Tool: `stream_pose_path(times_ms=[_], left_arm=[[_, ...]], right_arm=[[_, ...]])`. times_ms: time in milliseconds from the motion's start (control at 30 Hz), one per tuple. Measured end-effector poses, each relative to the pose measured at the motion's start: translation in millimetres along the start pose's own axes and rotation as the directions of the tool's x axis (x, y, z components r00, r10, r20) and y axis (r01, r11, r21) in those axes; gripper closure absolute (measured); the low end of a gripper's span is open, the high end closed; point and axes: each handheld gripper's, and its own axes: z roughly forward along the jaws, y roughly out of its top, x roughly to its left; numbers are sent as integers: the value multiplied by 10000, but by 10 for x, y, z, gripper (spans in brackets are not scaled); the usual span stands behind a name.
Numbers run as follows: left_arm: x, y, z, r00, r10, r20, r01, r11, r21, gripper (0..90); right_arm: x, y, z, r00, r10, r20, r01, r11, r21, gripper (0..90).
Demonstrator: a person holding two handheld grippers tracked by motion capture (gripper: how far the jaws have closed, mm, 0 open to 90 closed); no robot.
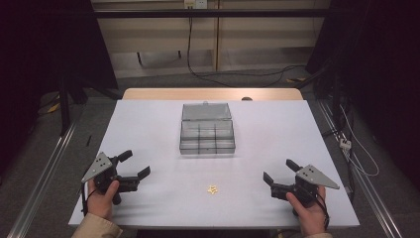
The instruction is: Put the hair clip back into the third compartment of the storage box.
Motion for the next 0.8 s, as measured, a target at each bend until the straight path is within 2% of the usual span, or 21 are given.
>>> stream_pose_path(times_ms=[400,800], left_arm=[[5,6,-1,10000,-63,49,63,10000,-52,33],[-6,14,-4,10000,37,57,-36,10000,-35,33]], right_arm=[[116,51,92,9992,-241,-311,247,9995,190,42],[324,122,292,9948,-578,-838,616,9971,439,43]])
